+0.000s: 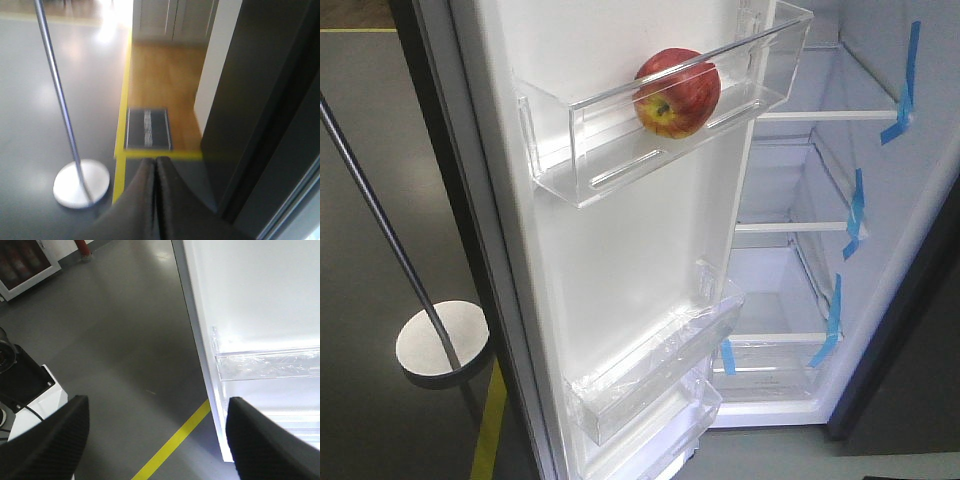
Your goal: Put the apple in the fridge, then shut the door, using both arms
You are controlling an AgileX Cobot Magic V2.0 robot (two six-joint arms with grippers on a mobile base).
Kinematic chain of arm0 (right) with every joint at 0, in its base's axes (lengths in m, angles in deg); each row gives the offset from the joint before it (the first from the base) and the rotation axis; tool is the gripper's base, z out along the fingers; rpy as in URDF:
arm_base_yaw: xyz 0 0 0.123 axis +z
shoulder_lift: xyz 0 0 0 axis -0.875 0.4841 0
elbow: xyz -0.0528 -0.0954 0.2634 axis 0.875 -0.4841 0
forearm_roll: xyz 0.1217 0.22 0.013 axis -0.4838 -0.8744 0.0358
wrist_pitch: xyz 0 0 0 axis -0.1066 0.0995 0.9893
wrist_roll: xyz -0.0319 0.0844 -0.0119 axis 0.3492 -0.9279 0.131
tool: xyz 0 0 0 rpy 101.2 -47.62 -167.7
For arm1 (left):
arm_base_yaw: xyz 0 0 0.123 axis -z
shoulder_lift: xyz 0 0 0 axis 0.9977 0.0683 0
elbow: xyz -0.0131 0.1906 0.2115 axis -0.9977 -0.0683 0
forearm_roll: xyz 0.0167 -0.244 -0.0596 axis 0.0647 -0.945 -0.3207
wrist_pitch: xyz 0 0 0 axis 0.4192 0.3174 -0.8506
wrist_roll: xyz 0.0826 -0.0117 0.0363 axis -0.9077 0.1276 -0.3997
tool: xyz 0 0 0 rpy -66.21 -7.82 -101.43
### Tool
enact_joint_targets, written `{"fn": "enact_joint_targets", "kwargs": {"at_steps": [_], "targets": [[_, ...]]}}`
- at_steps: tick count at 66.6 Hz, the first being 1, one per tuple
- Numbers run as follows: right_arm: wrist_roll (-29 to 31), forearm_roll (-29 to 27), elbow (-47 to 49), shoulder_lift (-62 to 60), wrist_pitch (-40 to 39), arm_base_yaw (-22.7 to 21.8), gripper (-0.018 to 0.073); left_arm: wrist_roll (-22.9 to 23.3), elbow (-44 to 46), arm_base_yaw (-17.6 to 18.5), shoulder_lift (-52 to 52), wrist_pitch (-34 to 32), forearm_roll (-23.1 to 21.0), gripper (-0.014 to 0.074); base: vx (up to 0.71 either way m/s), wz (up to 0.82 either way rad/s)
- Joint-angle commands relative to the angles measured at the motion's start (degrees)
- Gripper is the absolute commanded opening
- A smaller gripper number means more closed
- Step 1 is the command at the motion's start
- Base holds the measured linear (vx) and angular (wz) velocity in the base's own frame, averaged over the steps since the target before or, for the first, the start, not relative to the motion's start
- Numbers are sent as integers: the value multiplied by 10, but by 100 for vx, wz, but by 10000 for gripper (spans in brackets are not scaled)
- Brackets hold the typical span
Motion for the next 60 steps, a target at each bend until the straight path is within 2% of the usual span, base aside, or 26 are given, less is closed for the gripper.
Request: {"fn": "enact_joint_targets", "kwargs": {"at_steps": [1,14,33,49,54,60], "targets": [[0,-23,14,5,-21,-2,538,-17,70,-1,77,20,-2,-6,0,0],[-1,-23,14,5,-21,-2,538,-53,181,-1,229,95,-3,-6,0,0],[-1,-23,14,5,-21,-2,538,-87,308,-1,409,99,-12,-6,0,0],[-1,-23,14,5,-21,-2,538,-228,428,-1,542,133,-143,-6,0,0],[-1,-23,14,5,-21,-2,538,-247,465,-1,576,147,-172,-6,0,0],[-1,-23,14,5,-21,-2,538,-248,518,-1,622,159,-197,-6,0,0]]}}
